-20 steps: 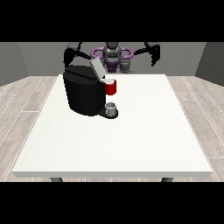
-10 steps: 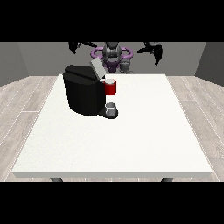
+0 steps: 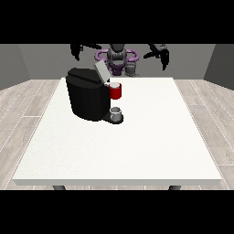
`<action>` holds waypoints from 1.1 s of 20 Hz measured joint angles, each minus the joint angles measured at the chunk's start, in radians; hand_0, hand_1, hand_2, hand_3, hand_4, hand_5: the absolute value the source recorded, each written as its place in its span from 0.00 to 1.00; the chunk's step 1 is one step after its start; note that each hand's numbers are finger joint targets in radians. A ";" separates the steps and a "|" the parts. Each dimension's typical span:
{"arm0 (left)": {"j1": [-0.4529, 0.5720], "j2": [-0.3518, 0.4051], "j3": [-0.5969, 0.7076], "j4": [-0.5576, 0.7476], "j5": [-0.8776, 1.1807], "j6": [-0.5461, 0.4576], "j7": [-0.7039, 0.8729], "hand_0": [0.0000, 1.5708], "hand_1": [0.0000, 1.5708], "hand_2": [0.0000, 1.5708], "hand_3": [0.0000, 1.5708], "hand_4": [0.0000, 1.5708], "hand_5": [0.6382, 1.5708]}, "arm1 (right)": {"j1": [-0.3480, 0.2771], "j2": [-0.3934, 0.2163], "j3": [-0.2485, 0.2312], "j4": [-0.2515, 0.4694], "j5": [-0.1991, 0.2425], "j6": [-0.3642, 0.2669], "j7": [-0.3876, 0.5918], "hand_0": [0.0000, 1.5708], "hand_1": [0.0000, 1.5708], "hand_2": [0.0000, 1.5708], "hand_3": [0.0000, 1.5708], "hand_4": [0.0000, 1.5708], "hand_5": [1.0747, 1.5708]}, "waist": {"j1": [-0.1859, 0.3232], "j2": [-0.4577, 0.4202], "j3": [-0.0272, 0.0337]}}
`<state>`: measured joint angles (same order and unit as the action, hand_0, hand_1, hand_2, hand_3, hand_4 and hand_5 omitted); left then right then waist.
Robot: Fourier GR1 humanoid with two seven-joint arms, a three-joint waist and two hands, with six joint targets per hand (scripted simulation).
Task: Insert the coffee pod into the coffee machine and close the lid
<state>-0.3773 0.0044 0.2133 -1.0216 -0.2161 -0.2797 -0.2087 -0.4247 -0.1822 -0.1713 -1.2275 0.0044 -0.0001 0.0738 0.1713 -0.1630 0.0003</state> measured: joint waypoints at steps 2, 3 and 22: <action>0.009 -0.001 -0.024 -0.042 0.012 -0.009 0.021 0.00 0.00 0.00 0.00 0.17 1.00 | -0.028 -0.005 -0.025 0.031 -0.026 0.003 0.008 0.00 0.00 0.00 0.00 0.08 1.00 | 0.023 0.019 0.0001; 0.011 -0.001 -0.026 -0.060 0.018 -0.008 0.016 0.00 0.00 0.00 0.00 0.19 1.00 | -0.039 -0.006 -0.037 0.043 -0.041 0.008 0.003 0.00 0.00 0.00 0.00 0.06 1.00 | 0.025 0.038 -0.0001; 0.142 0.052 -0.056 -0.359 0.092 0.015 0.103 0.00 0.00 0.00 0.00 0.19 1.00 | -0.207 0.026 0.026 0.177 -0.041 0.015 0.018 0.00 0.00 0.00 0.00 0.00 1.00 | -0.009 0.166 -0.0003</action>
<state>-0.2356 0.0561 0.1575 -1.3809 -0.1238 -0.2643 -0.1053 -0.6318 -0.1566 -0.1449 -1.0507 -0.0361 0.0148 0.0915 0.1620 0.0026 0.0000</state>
